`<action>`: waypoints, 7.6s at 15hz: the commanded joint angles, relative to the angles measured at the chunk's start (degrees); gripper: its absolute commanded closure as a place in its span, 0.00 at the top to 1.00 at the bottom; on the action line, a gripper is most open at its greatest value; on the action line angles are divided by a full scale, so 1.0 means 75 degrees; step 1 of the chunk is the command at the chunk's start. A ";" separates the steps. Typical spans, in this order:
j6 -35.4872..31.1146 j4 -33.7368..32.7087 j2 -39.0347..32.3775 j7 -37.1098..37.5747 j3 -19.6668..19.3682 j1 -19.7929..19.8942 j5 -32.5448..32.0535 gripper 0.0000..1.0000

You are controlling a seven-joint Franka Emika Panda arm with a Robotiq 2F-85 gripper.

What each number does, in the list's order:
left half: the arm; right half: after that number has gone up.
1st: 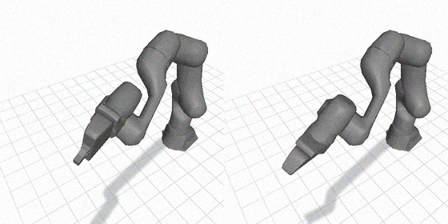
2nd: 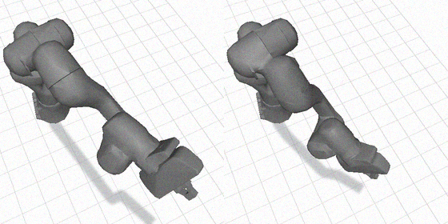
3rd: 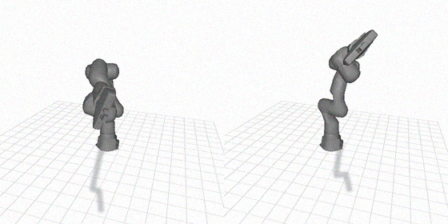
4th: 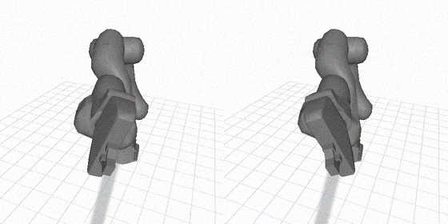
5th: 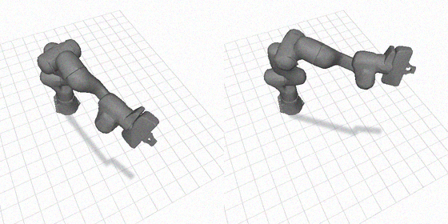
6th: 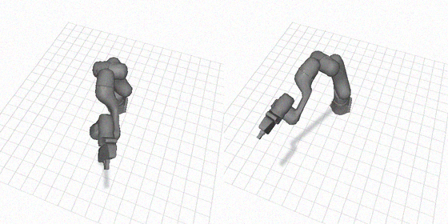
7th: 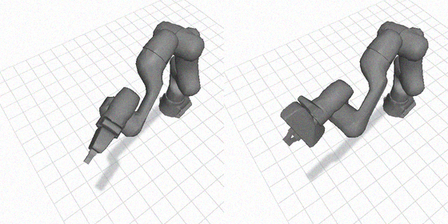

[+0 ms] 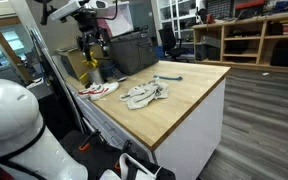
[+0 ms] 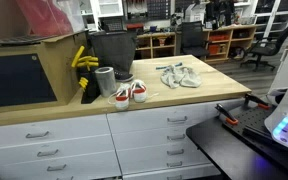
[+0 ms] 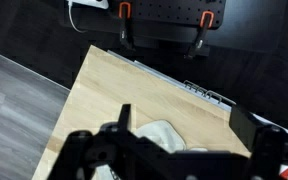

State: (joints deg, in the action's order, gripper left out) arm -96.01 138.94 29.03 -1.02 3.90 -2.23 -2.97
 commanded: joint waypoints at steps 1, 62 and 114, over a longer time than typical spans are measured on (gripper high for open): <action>0.0011 -0.0011 -0.0006 0.0024 -0.0049 -0.0059 -0.0020 1.00; -0.4233 0.0053 -0.4053 0.3836 -0.0055 0.0035 0.0966 1.00; -0.8603 -0.0632 -0.6666 0.4242 -0.0752 -0.0330 0.2410 0.59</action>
State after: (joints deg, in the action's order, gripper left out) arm -158.30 134.17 -20.23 30.58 -1.03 -3.98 14.45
